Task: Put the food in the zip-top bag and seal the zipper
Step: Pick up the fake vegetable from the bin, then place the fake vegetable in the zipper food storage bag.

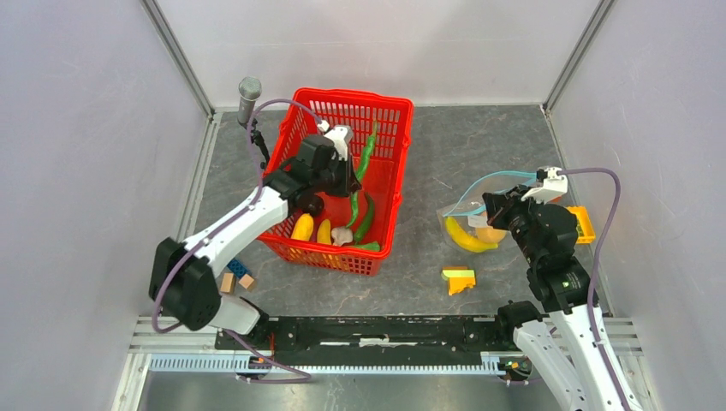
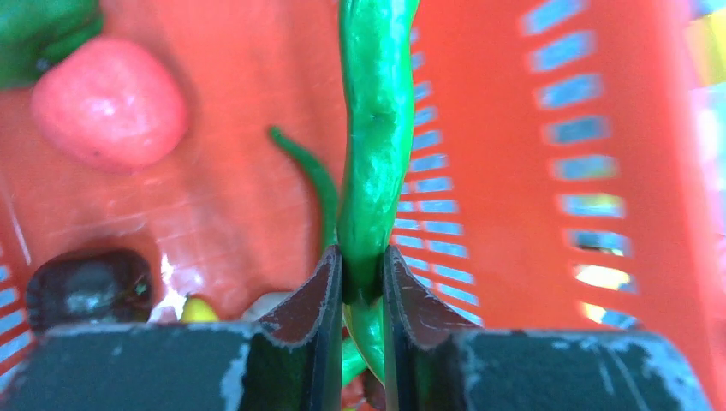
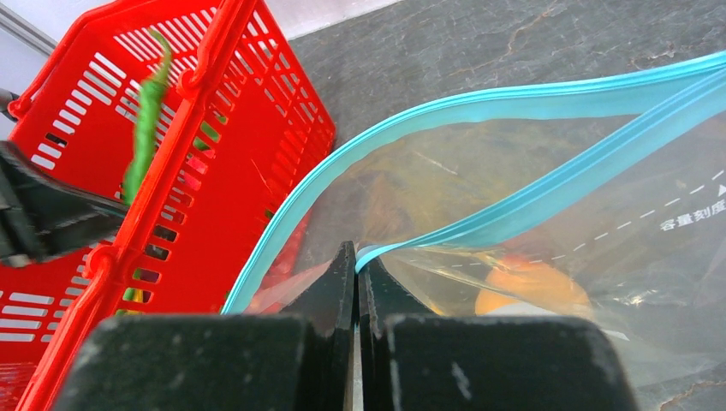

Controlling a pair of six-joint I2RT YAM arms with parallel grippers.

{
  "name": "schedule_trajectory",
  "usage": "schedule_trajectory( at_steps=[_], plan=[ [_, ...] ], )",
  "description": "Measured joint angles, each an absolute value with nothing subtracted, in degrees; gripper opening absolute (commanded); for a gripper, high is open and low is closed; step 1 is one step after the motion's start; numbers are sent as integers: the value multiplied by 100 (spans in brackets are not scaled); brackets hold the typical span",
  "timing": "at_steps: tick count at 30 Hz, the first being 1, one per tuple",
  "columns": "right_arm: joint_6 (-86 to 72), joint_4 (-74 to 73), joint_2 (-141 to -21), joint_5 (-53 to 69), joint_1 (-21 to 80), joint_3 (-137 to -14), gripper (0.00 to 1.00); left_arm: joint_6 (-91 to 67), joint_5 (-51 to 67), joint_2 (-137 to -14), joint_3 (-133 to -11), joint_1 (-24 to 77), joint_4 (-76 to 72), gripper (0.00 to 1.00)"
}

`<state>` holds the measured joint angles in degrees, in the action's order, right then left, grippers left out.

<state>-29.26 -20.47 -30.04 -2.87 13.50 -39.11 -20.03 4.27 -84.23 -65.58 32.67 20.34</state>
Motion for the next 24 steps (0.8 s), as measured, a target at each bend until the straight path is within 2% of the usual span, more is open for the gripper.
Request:
schedule_trajectory(
  at_steps=[6,19,24],
  plan=[
    [-2921,-2008,-3000,-141,1350,-3841,0,-1616,1004,-7728,-6989,3555,2307,2],
    [-2895,-1817,-3006,250,1350,-3822,0,-318,220,-7782,-8615,5192,3942,2],
    [-2788,-1710,-3006,438,1350,-3822,0,86,130,-8291,-9531,5782,4825,2]
  ],
)
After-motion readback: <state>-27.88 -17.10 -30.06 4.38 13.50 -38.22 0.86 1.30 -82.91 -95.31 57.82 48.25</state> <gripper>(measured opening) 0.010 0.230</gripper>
